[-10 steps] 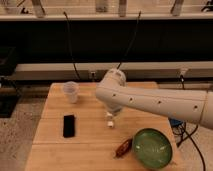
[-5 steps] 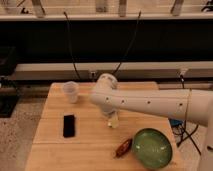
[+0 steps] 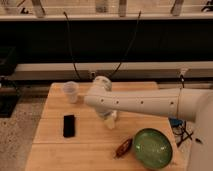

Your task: Push the eraser across the table

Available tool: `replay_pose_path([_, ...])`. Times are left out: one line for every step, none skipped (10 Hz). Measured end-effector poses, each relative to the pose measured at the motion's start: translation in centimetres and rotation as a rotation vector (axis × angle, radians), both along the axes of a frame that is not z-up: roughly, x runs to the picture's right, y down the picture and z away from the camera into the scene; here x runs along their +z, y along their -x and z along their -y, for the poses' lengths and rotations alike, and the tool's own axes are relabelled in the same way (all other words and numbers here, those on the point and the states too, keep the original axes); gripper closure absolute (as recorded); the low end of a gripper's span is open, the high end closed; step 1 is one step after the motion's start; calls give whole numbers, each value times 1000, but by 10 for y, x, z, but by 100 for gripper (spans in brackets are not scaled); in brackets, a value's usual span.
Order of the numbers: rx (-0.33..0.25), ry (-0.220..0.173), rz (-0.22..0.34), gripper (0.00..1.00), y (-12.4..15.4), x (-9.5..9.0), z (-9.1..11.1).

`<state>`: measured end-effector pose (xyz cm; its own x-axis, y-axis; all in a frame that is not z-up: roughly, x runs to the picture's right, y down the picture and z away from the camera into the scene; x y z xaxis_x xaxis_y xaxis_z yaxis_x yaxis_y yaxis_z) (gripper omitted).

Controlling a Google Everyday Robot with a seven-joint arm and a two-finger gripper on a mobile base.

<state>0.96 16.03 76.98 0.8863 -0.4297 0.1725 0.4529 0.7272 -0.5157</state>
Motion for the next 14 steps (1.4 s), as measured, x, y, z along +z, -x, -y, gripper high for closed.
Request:
replay_pose_path([-2, 0, 0, 20, -2, 2, -1])
replay_pose_path([-6, 2, 7, 20, 1, 3, -1])
replay_pose_path([-12, 6, 18, 21, 7, 6, -3])
replay_pose_path([-16, 9, 24, 25, 11, 10, -6])
replay_pose_path([-16, 9, 26, 30, 11, 13, -7])
replay_pose_path([-19, 13, 27, 41, 9, 17, -10])
replay_pose_path([-20, 15, 30, 49, 9, 20, -12])
replay_pose_path([-21, 16, 34, 58, 10, 22, -13])
replay_pose_path([-24, 20, 40, 69, 15, 24, -15])
replay_pose_path([-27, 23, 47, 82, 18, 29, -18])
replay_pose_path([-28, 25, 46, 89, 17, 31, -20])
replay_pose_path([-30, 25, 47, 94, 18, 34, -21])
replay_pose_path([-35, 28, 54, 97, 23, 38, -24])
replay_pose_path([-38, 31, 61, 97, 28, 41, -27])
